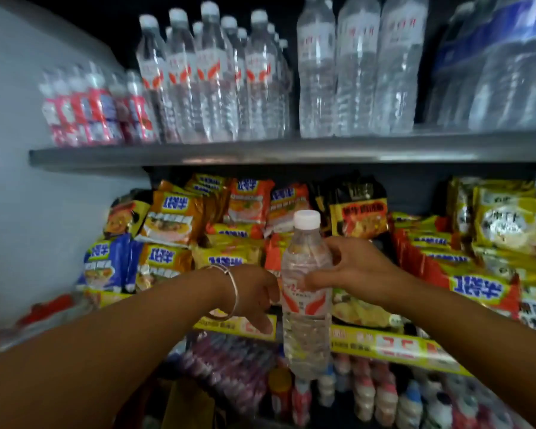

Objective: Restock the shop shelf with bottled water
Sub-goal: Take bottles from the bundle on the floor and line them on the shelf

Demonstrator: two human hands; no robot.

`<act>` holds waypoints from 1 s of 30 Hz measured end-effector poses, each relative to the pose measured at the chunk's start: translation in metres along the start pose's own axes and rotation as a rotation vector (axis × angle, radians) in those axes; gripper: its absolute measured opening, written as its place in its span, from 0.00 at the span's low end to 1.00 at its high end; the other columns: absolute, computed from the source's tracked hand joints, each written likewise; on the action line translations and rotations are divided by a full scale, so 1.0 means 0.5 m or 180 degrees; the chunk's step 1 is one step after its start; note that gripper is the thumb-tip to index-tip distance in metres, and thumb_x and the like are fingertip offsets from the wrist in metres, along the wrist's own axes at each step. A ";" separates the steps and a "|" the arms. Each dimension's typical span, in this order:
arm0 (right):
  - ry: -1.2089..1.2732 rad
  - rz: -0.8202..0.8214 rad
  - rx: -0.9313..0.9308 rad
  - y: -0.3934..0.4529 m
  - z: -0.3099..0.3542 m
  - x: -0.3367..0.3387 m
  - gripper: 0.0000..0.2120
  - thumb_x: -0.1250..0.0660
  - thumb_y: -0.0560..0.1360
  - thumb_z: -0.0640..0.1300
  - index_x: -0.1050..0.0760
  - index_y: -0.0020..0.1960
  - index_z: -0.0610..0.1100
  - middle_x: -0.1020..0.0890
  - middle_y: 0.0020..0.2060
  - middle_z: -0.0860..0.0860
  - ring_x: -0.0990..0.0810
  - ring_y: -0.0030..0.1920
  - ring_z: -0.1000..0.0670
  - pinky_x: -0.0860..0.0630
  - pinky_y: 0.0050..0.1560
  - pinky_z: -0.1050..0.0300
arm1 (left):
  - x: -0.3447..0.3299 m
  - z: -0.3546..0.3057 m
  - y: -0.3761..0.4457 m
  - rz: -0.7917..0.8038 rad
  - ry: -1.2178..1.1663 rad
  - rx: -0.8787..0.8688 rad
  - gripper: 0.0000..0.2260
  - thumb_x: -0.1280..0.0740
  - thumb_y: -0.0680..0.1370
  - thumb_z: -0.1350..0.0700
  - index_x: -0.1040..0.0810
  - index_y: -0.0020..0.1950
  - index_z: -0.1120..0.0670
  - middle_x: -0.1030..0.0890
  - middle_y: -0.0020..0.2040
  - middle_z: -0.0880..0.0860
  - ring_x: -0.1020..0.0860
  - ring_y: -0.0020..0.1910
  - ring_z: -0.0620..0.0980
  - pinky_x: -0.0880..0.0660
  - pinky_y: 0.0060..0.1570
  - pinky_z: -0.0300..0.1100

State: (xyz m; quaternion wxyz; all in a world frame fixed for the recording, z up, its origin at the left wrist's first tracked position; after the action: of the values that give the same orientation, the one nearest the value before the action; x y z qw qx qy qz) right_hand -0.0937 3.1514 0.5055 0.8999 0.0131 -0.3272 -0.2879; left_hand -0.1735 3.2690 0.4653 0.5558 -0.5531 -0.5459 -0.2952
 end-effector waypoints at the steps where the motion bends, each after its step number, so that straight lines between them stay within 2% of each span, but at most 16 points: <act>1: -0.0007 -0.0046 0.0038 0.016 0.038 0.025 0.12 0.23 0.63 0.44 0.21 0.44 0.51 0.15 0.43 0.52 0.17 0.45 0.53 0.21 0.53 0.51 | 0.042 0.003 -0.009 -0.0063 -0.0068 0.0000 0.21 0.25 0.69 0.60 0.26 0.60 0.60 0.21 0.58 0.58 0.21 0.51 0.52 0.25 0.51 0.38; 4: 0.0108 -0.0192 0.0158 0.064 0.141 0.092 0.15 0.23 0.62 0.45 0.20 0.47 0.47 0.15 0.43 0.51 0.16 0.44 0.51 0.21 0.54 0.48 | 0.159 0.008 -0.035 -0.0193 -0.0140 -0.0058 0.16 0.27 0.70 0.63 0.24 0.57 0.60 0.20 0.56 0.60 0.24 0.34 0.37 0.28 0.36 0.26; 5: 0.0148 -0.0220 0.0213 0.081 0.173 0.111 0.16 0.24 0.61 0.45 0.20 0.48 0.46 0.14 0.43 0.50 0.15 0.44 0.51 0.21 0.54 0.47 | 0.197 0.010 -0.041 -0.0276 -0.0148 -0.0095 0.15 0.27 0.70 0.63 0.23 0.55 0.59 0.19 0.55 0.59 0.25 0.34 0.38 0.28 0.37 0.27; 8: 0.0116 -0.0410 0.0445 0.138 0.271 0.167 0.21 0.24 0.62 0.46 0.22 0.51 0.39 0.15 0.43 0.47 0.16 0.43 0.48 0.21 0.53 0.46 | 0.311 0.016 -0.056 -0.0503 -0.0092 -0.0223 0.10 0.26 0.70 0.60 0.23 0.49 0.55 0.18 0.52 0.56 0.23 0.42 0.46 0.25 0.48 0.38; 11: 0.0189 -0.0631 0.0623 0.202 0.358 0.216 0.25 0.25 0.65 0.45 0.28 0.56 0.35 0.17 0.43 0.43 0.19 0.39 0.47 0.23 0.43 0.51 | 0.413 0.025 -0.066 -0.0779 -0.0036 -0.0427 0.10 0.26 0.70 0.59 0.22 0.49 0.54 0.18 0.51 0.55 0.20 0.49 0.51 0.23 0.55 0.46; 13: 0.0152 -0.0727 0.0715 0.246 0.409 0.239 0.24 0.25 0.65 0.46 0.27 0.53 0.34 0.19 0.43 0.39 0.21 0.40 0.44 0.25 0.42 0.49 | 0.476 0.036 -0.075 -0.1047 0.0009 -0.0421 0.09 0.25 0.69 0.56 0.22 0.46 0.51 0.18 0.46 0.50 0.20 0.48 0.49 0.23 0.52 0.43; 15: 0.0171 -0.0827 0.0779 0.292 0.448 0.259 0.18 0.24 0.64 0.47 0.25 0.48 0.38 0.18 0.37 0.44 0.20 0.37 0.46 0.24 0.41 0.50 | 0.530 0.050 -0.079 -0.1276 0.0010 -0.0415 0.08 0.25 0.69 0.53 0.20 0.46 0.50 0.19 0.41 0.46 0.21 0.42 0.44 0.25 0.46 0.38; 17: 0.0188 -0.0912 0.0832 0.334 0.478 0.275 0.16 0.25 0.65 0.45 0.24 0.49 0.39 0.17 0.34 0.48 0.19 0.36 0.48 0.22 0.42 0.50 | 0.574 0.063 -0.076 -0.1434 -0.0031 -0.0487 0.09 0.27 0.70 0.51 0.20 0.46 0.54 0.19 0.39 0.47 0.22 0.39 0.44 0.24 0.42 0.37; 21: 0.0114 -0.1003 0.0768 0.404 0.508 0.289 0.19 0.26 0.69 0.44 0.25 0.55 0.36 0.16 0.41 0.45 0.17 0.39 0.47 0.20 0.47 0.49 | 0.628 0.094 -0.051 -0.1749 -0.0024 -0.0564 0.10 0.30 0.73 0.50 0.19 0.45 0.56 0.19 0.37 0.48 0.22 0.37 0.44 0.23 0.43 0.39; 24: 0.0147 -0.1041 0.0622 0.449 0.497 0.291 0.18 0.27 0.70 0.43 0.25 0.57 0.37 0.15 0.42 0.45 0.15 0.40 0.48 0.19 0.45 0.51 | 0.638 0.117 -0.022 -0.1859 -0.0055 -0.0614 0.10 0.30 0.73 0.51 0.19 0.46 0.57 0.20 0.36 0.47 0.23 0.37 0.43 0.23 0.42 0.38; 28: 0.0214 -0.1088 0.0452 0.497 0.457 0.282 0.13 0.28 0.70 0.40 0.24 0.53 0.38 0.15 0.42 0.45 0.15 0.41 0.47 0.19 0.47 0.50 | 0.630 0.143 0.019 -0.1938 0.0023 -0.0660 0.10 0.29 0.73 0.53 0.18 0.46 0.60 0.20 0.35 0.48 0.26 0.31 0.38 0.30 0.30 0.23; 30: 0.0249 -0.1085 0.0368 0.515 0.436 0.278 0.09 0.28 0.71 0.38 0.24 0.49 0.40 0.15 0.43 0.44 0.15 0.41 0.47 0.19 0.49 0.48 | 0.625 0.152 0.040 -0.1939 0.0039 -0.0710 0.09 0.30 0.73 0.54 0.18 0.45 0.61 0.19 0.34 0.51 0.26 0.30 0.38 0.31 0.30 0.20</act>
State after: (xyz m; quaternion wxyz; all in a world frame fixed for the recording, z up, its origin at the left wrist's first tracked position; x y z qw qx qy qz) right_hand -0.0061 3.3290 0.8120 0.8479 0.1313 -0.3010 -0.4162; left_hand -0.1046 3.4304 0.7352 0.3812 -0.4200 -0.6472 -0.5093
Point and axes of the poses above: each hand's wrist, its own y-axis towards the middle knuckle, its own x-axis out of the back of the hand, z = x × y, the point moved 7 cm from there along y, towards the middle knuckle
